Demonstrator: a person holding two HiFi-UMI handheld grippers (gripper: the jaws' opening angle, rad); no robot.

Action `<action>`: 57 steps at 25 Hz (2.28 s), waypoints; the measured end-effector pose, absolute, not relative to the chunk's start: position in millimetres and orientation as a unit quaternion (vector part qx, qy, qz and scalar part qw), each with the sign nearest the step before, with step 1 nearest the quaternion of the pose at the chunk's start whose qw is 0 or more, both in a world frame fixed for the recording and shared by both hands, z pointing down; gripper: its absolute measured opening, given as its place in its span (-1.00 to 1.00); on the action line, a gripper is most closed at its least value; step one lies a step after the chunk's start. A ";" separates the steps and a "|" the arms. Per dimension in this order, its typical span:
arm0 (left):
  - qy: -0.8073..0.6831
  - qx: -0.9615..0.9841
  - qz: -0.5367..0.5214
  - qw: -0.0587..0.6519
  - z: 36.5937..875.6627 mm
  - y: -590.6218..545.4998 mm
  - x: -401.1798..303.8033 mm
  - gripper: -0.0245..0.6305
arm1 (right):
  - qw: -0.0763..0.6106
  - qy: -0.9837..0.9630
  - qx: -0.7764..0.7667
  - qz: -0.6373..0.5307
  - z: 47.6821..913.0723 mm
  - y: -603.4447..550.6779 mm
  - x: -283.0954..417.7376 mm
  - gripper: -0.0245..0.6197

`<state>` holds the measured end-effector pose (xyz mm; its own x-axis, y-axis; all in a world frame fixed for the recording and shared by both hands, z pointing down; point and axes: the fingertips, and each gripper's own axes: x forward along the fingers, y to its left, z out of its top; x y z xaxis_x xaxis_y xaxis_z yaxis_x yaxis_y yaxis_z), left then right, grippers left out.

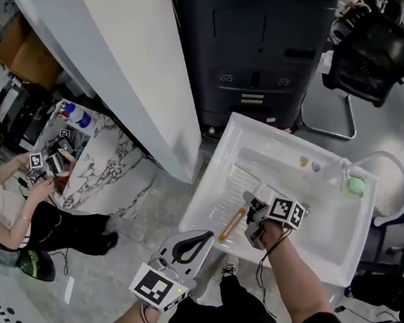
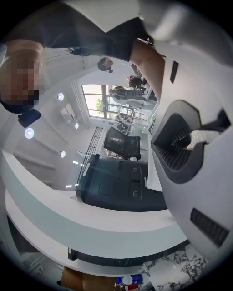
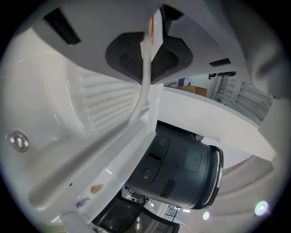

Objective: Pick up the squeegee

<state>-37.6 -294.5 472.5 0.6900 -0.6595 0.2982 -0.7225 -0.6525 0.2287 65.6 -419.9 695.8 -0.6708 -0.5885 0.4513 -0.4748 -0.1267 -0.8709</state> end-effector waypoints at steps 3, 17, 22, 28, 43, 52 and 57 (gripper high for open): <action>-0.374 0.908 0.093 0.164 469.4 -287.0 -36.0 -0.88 | 0.045 0.682 -0.409 -0.604 679.0 -415.0 66.5 -0.79; -0.343 0.930 0.055 0.118 434.6 -233.5 -52.8 -0.88 | 0.030 0.797 -0.448 -0.405 555.9 -355.9 61.1 -0.79; -0.338 0.935 0.044 0.095 418.7 -207.2 -72.5 -0.88 | 0.021 0.833 -0.454 -0.316 500.3 -317.5 44.3 -0.79; -0.330 0.939 0.039 0.082 402.2 -171.0 -99.3 -0.88 | 0.026 0.851 -0.462 -0.248 447.7 -266.2 21.1 -0.79; -0.270 0.960 0.028 0.067 384.8 -80.6 -135.2 -0.88 | 0.031 0.841 -0.518 -0.154 385.5 -122.6 -11.6 -0.79; -0.233 0.970 0.027 0.063 376.1 -27.2 -73.6 -0.88 | 0.032 0.828 -0.544 -0.129 367.4 -46.4 41.5 -0.79; -0.242 0.968 0.029 0.062 373.0 8.1 -24.2 -0.88 | 0.031 0.835 -0.539 -0.104 355.1 -3.4 83.1 -0.79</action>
